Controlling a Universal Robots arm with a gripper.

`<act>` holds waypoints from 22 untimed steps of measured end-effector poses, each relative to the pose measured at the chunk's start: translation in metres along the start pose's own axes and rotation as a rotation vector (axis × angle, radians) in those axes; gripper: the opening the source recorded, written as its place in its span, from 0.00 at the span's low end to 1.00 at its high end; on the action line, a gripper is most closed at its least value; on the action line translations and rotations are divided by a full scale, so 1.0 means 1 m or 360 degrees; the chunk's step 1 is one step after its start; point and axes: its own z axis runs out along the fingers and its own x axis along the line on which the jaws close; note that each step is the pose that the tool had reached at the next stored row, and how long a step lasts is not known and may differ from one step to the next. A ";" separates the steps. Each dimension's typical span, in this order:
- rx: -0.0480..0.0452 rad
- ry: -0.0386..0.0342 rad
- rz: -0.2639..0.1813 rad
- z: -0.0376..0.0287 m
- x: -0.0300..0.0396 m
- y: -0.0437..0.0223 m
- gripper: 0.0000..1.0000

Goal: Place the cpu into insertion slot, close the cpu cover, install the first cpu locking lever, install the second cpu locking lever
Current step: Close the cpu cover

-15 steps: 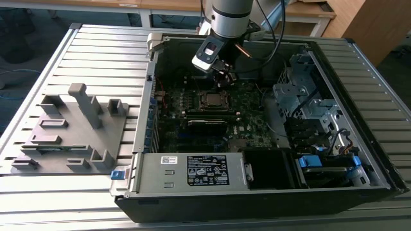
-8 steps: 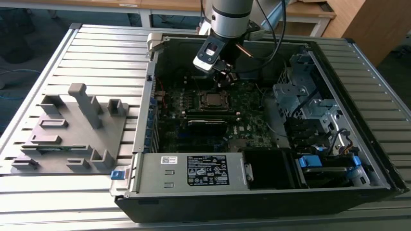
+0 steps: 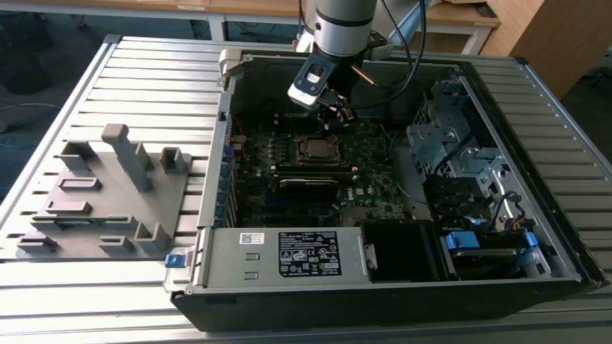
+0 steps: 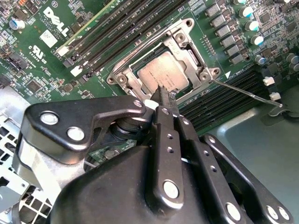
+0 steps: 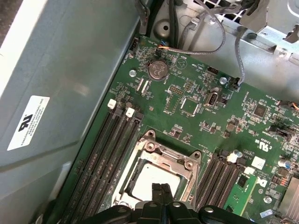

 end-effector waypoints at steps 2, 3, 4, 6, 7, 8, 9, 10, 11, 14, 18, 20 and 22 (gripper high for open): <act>0.0000 0.0000 -0.0002 0.0000 0.0000 -0.0001 0.10; 0.0000 0.0000 -0.0003 0.0000 0.0000 -0.0001 0.10; 0.0000 0.0000 -0.0004 0.0000 0.0000 -0.0001 0.10; 0.0000 0.0000 -0.0006 0.0000 0.0000 -0.0001 0.10; 0.0000 0.0000 -0.0007 0.0000 0.0001 -0.0001 0.10; 0.0000 0.0000 -0.0008 0.0000 0.0000 -0.0001 0.10; 0.0000 0.0000 -0.0009 0.0000 0.0001 -0.0001 0.10; 0.0000 0.0000 -0.0009 0.0000 0.0001 -0.0001 0.10; 0.0000 0.0000 -0.0010 0.0000 0.0000 -0.0001 0.10; 0.0000 0.0000 -0.0013 0.0000 0.0000 -0.0001 0.10; 0.0000 0.0000 -0.0020 0.0000 0.0001 -0.0001 0.10; 0.0000 0.0000 -0.0020 0.0000 0.0001 -0.0001 0.10; 0.0000 0.0000 -0.0020 0.0000 0.0001 -0.0001 0.10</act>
